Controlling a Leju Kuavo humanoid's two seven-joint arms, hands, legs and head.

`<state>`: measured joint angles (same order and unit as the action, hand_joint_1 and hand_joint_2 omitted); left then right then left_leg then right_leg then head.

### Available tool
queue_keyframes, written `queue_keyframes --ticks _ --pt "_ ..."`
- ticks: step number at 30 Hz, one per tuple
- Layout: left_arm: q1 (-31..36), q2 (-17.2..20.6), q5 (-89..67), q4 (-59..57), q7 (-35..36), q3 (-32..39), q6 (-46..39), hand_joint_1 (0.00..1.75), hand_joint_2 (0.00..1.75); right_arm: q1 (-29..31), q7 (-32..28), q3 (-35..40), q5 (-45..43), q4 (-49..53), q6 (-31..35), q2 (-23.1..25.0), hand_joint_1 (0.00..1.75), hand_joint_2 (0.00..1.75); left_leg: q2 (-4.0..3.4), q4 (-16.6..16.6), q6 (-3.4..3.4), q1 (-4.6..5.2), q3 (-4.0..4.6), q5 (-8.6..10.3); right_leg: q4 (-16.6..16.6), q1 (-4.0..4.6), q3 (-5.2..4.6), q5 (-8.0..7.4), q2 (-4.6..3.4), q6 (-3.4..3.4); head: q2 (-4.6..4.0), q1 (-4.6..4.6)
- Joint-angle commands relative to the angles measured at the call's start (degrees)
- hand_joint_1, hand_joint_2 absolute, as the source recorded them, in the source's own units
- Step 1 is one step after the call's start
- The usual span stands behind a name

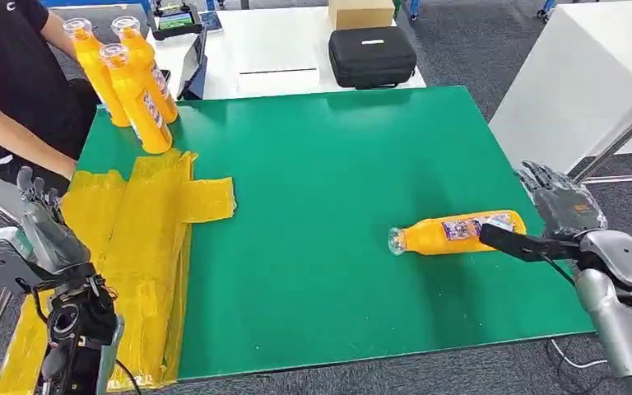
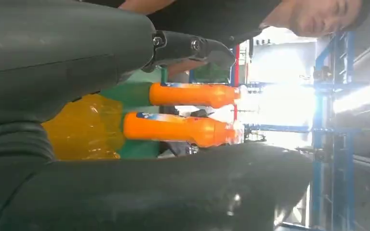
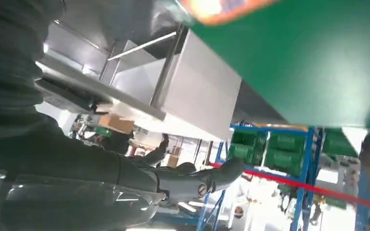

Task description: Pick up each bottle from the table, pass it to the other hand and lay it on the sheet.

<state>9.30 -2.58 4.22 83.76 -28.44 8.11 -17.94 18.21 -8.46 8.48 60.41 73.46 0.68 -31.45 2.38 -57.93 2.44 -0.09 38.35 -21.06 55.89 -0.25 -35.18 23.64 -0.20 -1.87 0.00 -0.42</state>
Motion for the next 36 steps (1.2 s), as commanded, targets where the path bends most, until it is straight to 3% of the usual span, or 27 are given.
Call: queue_keyframes --ticks 1,9,18,27,28,29,33,36 --pt "0.99 0.02 0.39 -1.74 0.51 -0.65 -0.24 0.0 0.0 0.4 -0.77 2.34 0.01 -8.08 -2.08 1.78 0.0 1.75 -0.26 0.01 -0.14 0.01 -0.44 -0.22 -0.05 0.03 0.46 0.19 -0.02 0.05 0.0 -0.04" --pt "1.95 -0.03 0.74 -2.76 0.52 -1.36 0.38 0.0 0.0 4.55 0.05 4.16 1.68 -13.51 -2.71 3.12 0.0 1.75 -0.38 0.0 -0.14 -0.01 -0.26 -0.14 -0.05 0.04 0.25 0.04 -0.15 0.03 0.0 -0.04" --pt "4.06 0.6 1.91 -5.42 -0.02 -2.54 0.75 0.0 0.0 16.73 -3.35 10.59 1.73 -30.67 -1.18 5.88 0.0 1.75 -0.39 0.02 -0.08 0.0 -0.2 -0.06 -0.04 0.02 0.17 -0.08 -0.18 0.09 0.0 -0.02" --pt "4.59 0.35 2.02 -5.49 -0.04 -2.39 0.75 0.0 0.0 18.77 -3.66 12.24 1.95 -33.65 -1.42 6.61 0.0 1.75 -0.29 0.01 -0.07 0.01 -0.15 -0.03 0.0 0.01 0.13 -0.07 -0.1 0.09 0.0 -0.04" --pt "4.58 0.33 2.05 -5.47 -0.05 -2.31 0.74 0.0 0.0 19.13 -3.69 12.53 1.97 -34.26 -1.55 6.73 0.0 1.75 -0.51 -0.04 -0.17 0.03 -0.48 -0.2 0.03 0.02 0.44 0.07 -0.17 0.12 0.0 -0.04" --pt "4.82 0.41 2.05 -5.59 -0.05 -2.23 0.75 0.0 0.0 20.05 -3.37 12.9 2.03 -34.98 -1.77 7.35 0.0 1.75 -0.31 0.01 -0.08 0.01 -0.17 -0.04 -0.01 0.02 0.14 -0.07 -0.12 0.09 0.0 -0.02" --pt "5.86 0.54 2.36 -6.6 0.01 -1.8 0.92 0.0 0.0 23.77 -3.76 15.91 2.44 -42.57 -2.22 10.31 0.0 1.75 -0.49 -0.02 -0.12 0.02 -0.25 -0.08 0.02 0.01 0.2 -0.07 -0.24 0.11 0.0 -0.02" --pt "6.25 0.67 2.73 -6.8 -0.08 -1.79 1.16 0.0 0.0 23.38 -4.06 17.68 2.16 -45.66 -2.48 11.27 0.0 1.75 -0.41 0.03 -0.11 -0.02 -0.22 -0.04 -0.04 0.05 0.2 -0.1 -0.17 0.11 0.0 -0.04"
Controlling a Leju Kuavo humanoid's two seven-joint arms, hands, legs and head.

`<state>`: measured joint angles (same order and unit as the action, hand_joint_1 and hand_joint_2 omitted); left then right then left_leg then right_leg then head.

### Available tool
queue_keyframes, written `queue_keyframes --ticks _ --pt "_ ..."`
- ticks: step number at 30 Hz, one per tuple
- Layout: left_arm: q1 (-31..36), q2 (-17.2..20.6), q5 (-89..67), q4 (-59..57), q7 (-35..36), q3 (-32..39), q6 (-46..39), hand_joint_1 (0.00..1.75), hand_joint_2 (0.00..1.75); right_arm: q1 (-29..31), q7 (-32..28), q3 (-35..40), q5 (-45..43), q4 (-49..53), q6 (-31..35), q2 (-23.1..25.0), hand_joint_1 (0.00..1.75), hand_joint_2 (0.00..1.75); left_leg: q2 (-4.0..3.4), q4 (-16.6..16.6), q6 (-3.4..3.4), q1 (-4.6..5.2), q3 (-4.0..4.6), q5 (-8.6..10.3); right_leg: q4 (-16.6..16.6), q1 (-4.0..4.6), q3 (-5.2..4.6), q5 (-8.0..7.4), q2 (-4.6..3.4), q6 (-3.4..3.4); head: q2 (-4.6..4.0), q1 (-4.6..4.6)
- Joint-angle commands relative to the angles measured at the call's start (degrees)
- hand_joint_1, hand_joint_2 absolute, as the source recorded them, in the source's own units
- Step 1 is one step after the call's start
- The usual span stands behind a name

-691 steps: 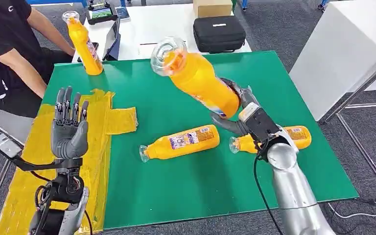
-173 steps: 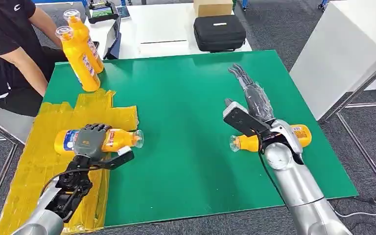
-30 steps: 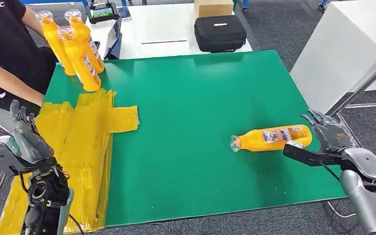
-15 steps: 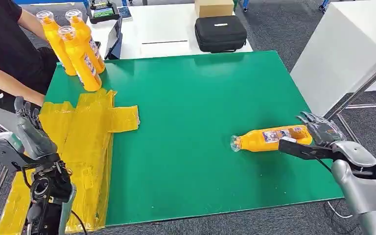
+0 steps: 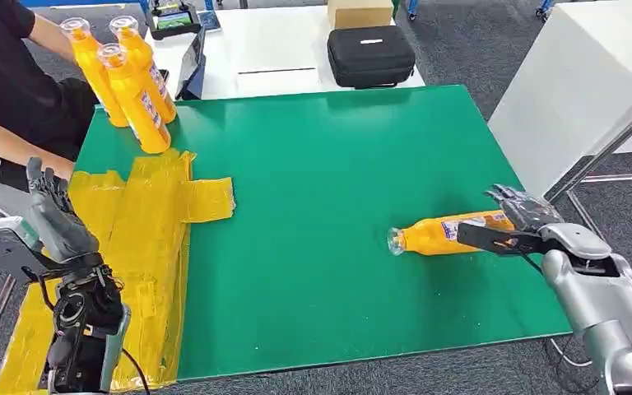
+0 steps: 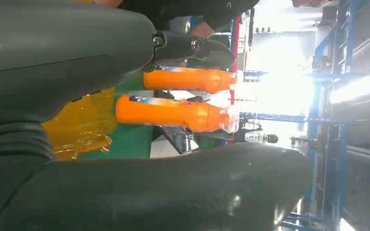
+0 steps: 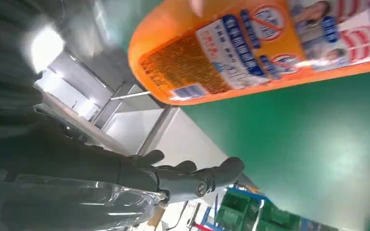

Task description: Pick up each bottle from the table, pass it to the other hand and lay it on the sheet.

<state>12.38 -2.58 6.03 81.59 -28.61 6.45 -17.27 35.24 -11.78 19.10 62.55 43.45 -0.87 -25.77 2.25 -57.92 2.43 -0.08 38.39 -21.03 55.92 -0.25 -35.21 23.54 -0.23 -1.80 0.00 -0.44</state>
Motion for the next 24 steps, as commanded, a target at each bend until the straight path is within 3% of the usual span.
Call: queue_keyframes --ticks 1,7,15,19,20,24 --pt "3.43 0.66 1.05 -4.78 0.1 -0.12 0.55 0.0 0.0 6.52 -0.81 7.99 -0.2 -16.92 -1.78 5.77 0.0 1.75 -0.33 0.02 -0.13 -0.03 -0.36 -0.1 -0.07 0.06 0.32 0.04 -0.15 0.06 0.0 0.0" --pt "6.07 0.25 1.56 -6.19 0.53 -0.51 0.59 0.0 0.0 7.75 0.76 10.17 -0.72 -22.08 -5.33 8.08 0.0 1.75 -0.25 -0.03 -0.14 -0.01 -0.31 -0.1 0.01 0.04 0.27 0.08 -0.11 0.05 0.0 0.0" --pt "6.4 0.21 1.62 -6.65 0.67 -0.94 0.65 0.0 0.0 7.48 2.12 10.94 -0.43 -24.21 -4.9 8.93 0.0 1.75 -0.21 0.03 -0.14 -0.05 -0.39 -0.06 -0.08 0.08 0.37 0.06 -0.01 0.04 0.0 0.0" --pt "7.62 -0.09 1.71 -7.69 0.73 -1.65 0.84 0.0 0.0 4.99 4.95 12.5 1.08 -27.07 -5.62 11.06 0.02 1.75 -0.16 0.04 -0.15 -0.07 -0.45 -0.03 -0.11 0.09 0.42 0.06 0.06 0.06 0.0 0.0" --pt "7.9 -0.1 1.72 -7.95 0.76 -1.84 0.87 0.0 0.0 4.0 5.5 12.58 1.18 -27.35 -5.2 11.44 1.71 1.75 -0.08 0.04 -0.11 -0.09 -0.36 0.0 -0.12 0.1 0.34 0.02 0.05 0.05 0.0 0.0" --pt "7.8 -0.01 1.71 -7.47 0.8 -1.93 0.44 0.0 0.0 1.56 6.2 11.85 0.49 -27.6 -3.87 12.31 1.75 1.75 -0.05 0.13 -0.18 -0.16 -0.85 -0.04 -0.26 0.17 0.82 0.08 0.17 0.09 0.0 0.04"
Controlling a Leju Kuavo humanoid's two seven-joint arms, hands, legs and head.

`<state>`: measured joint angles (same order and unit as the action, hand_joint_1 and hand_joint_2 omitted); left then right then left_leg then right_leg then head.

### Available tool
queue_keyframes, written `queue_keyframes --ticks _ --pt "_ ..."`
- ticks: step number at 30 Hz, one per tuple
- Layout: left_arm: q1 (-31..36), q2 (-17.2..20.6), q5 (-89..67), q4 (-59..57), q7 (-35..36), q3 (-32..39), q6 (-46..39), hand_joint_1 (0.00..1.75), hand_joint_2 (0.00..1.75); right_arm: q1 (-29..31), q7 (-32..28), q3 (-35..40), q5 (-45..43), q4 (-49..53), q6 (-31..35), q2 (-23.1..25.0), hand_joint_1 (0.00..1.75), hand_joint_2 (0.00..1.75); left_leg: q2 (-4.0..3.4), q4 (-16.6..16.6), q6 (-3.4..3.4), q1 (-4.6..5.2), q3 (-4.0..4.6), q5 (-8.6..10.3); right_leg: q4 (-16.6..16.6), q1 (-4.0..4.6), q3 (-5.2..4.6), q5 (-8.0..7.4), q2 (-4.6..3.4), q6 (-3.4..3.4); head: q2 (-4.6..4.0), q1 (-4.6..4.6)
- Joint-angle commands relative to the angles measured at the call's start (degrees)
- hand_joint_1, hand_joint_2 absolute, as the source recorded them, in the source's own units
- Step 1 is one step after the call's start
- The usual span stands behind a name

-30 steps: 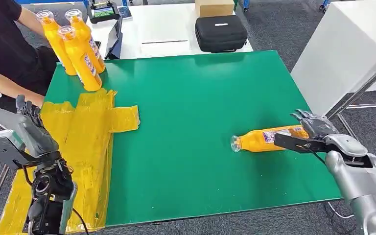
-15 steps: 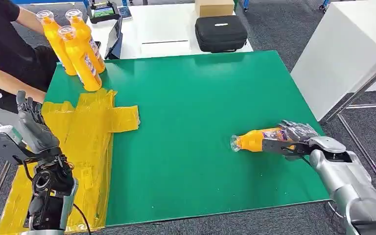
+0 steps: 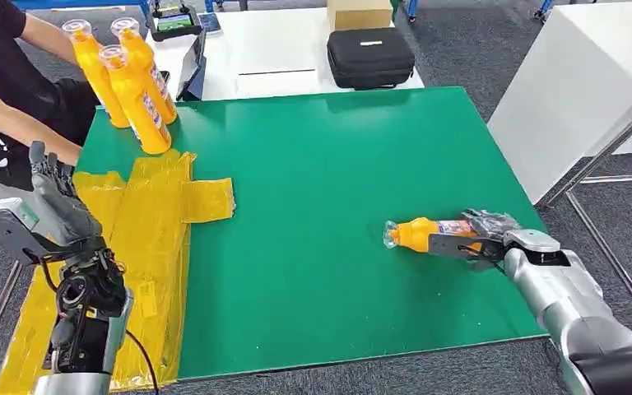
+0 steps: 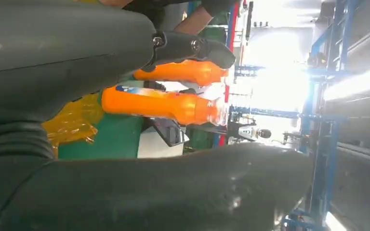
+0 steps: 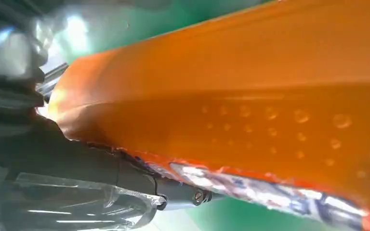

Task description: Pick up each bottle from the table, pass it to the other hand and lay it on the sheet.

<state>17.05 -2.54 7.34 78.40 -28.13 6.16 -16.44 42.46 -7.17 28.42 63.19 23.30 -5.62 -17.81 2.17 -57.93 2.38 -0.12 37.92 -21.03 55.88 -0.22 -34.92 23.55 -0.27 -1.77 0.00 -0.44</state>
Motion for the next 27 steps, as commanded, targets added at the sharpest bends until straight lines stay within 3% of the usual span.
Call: queue_keyframes --ticks 1,16,21,24,27 --pt "3.01 0.0 0.4 -4.21 0.34 -1.63 -0.41 0.0 0.0 -5.6 1.64 2.34 -0.31 -7.36 0.99 4.42 1.75 1.75 0.03 0.08 -0.12 -0.1 -0.36 -0.07 -0.16 0.13 0.47 0.05 0.14 0.05 0.0 0.0" --pt "4.25 0.56 0.54 -6.61 1.23 -3.89 0.32 0.0 0.0 -7.12 -0.71 -4.42 -5.85 -4.05 3.5 1.84 1.75 1.75 0.06 0.19 -0.26 -0.08 -0.83 -0.11 -0.3 0.11 0.54 0.07 0.14 0.05 0.0 0.0" --pt "1.92 1.52 1.36 -6.46 4.57 -4.84 1.81 0.0 0.0 -8.17 -9.15 -11.06 -14.61 3.07 3.8 2.25 1.75 1.75 0.04 0.12 -0.21 -0.06 -0.9 -0.11 -0.24 0.09 0.94 0.07 0.12 0.06 0.0 0.02" --pt "1.5 1.84 4.34 -6.94 7.11 -6.3 7.11 0.0 0.0 -5.16 -14.55 -14.64 -24.31 10.05 -1.01 5.71 1.75 1.75 -0.18 0.06 -0.18 -0.02 -0.82 -0.14 -0.15 0.06 0.85 0.03 -0.19 0.05 0.0 0.04" --pt "1.48 1.76 7.15 -6.98 7.64 -7.24 10.05 0.0 0.0 -3.18 -12.76 -12.71 -28.79 14.45 -2.2 8.02 1.75 1.75 -0.74 0.01 -0.23 0.06 -0.61 -0.21 -0.01 0.0 0.56 -0.16 -0.76 0.09 0.0 0.0"
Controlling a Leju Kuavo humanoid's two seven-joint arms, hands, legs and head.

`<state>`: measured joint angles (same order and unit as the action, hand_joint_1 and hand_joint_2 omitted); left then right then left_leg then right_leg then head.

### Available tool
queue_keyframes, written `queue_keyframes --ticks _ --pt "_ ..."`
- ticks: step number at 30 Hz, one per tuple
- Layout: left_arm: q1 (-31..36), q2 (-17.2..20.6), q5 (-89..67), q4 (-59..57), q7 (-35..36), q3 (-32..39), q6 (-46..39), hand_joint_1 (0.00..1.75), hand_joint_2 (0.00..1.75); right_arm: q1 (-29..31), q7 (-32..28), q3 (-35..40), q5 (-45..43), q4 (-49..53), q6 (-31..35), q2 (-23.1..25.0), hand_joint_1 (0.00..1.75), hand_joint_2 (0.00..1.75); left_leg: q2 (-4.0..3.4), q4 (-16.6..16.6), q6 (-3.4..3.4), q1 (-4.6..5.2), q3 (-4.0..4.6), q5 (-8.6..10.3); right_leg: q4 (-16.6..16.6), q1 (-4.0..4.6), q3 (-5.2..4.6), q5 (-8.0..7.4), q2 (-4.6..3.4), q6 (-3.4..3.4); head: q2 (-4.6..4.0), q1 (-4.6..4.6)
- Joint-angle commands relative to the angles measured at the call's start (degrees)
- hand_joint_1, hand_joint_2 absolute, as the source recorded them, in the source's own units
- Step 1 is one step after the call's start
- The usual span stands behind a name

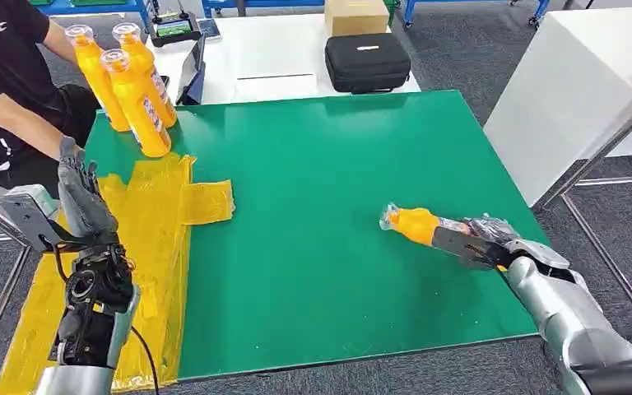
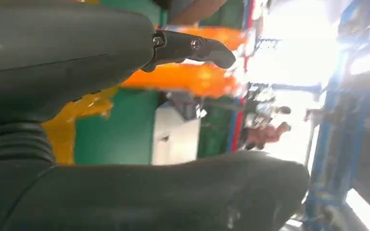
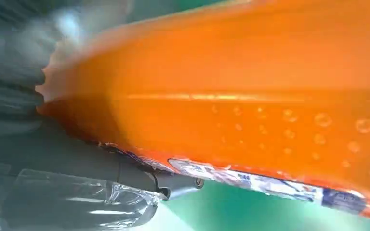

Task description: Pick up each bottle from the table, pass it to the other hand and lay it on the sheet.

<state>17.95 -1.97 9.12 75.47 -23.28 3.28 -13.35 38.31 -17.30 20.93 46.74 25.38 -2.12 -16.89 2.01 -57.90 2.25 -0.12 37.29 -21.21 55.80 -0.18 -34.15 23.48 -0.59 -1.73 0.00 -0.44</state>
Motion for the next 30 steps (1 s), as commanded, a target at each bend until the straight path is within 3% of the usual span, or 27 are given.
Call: queue_keyframes --ticks 1,3,4,6,12,18,24,30 --pt "0.58 1.19 5.38 -4.06 2.79 -4.36 6.96 0.0 0.0 0.97 -2.63 -5.22 -12.34 12.36 -5.7 7.1 1.75 1.75 -0.61 0.0 -0.08 0.03 0.09 0.01 0.05 -0.02 -0.28 -0.18 -0.47 0.03 0.0 0.04" --pt "0.64 1.32 5.54 -4.0 2.77 -4.48 6.93 0.0 0.0 0.39 -2.55 -4.31 -13.29 12.46 -5.26 6.53 1.75 1.75 -0.5 0.0 -0.07 0.05 0.22 0.11 0.06 -0.03 -0.49 -0.22 -0.34 0.08 0.0 0.02" --pt "0.65 1.36 5.58 -3.99 2.77 -4.48 6.93 0.0 1.75 0.24 -2.68 -4.14 -13.59 12.3 -5.1 6.32 1.75 1.75 -0.47 0.0 -0.05 0.01 0.36 0.19 0.03 0.0 -0.63 -0.26 -0.29 0.05 0.0 -0.07" --pt "0.78 1.14 8.99 -3.9 4.3 -5.1 10.26 0.0 1.75 0.84 -7.12 -5.51 -17.29 15.17 -2.18 9.18 1.75 1.75 -0.35 0.03 -0.09 0.01 0.53 0.4 0.03 0.0 -0.77 -0.24 -0.05 0.06 0.0 -0.02" --pt "2.62 -2.44 11.13 -1.55 4.54 -10.97 13.17 0.0 1.75 9.19 0.02 -4.34 -21.11 19.59 1.61 16.97 1.75 1.75 -0.57 -0.21 -0.06 0.03 1.17 0.4 0.39 -0.02 -1.38 -0.33 -0.37 0.07 0.0 0.02" --pt "2.45 -4.12 7.87 0.93 1.36 -18.74 8.47 0.0 1.75 12.31 2.64 0.39 -18.52 14.06 7.04 24.69 1.75 1.75 -0.25 -0.14 -0.07 -0.03 1.13 0.46 0.27 0.03 -1.26 -0.24 0.03 0.08 0.0 0.0" --pt "0.8 -4.46 9.05 3.17 0.67 -19.68 6.32 0.0 1.75 13.46 3.42 2.29 -18.26 10.6 9.34 30.15 1.75 1.75 -0.7 -0.09 -0.1 -0.01 1.04 0.36 0.25 0.01 -1.28 -0.28 -0.41 0.11 0.0 -0.02" --pt "1.83 -4.89 6.39 2.49 -1.16 -20.17 1.89 0.0 1.75 14.17 4.98 4.04 -18.89 9.2 9.14 34.66 1.75 1.75 -0.42 -0.11 -0.09 -0.08 1.16 0.41 0.26 0.07 -1.36 -0.25 -0.18 0.11 0.0 0.0"
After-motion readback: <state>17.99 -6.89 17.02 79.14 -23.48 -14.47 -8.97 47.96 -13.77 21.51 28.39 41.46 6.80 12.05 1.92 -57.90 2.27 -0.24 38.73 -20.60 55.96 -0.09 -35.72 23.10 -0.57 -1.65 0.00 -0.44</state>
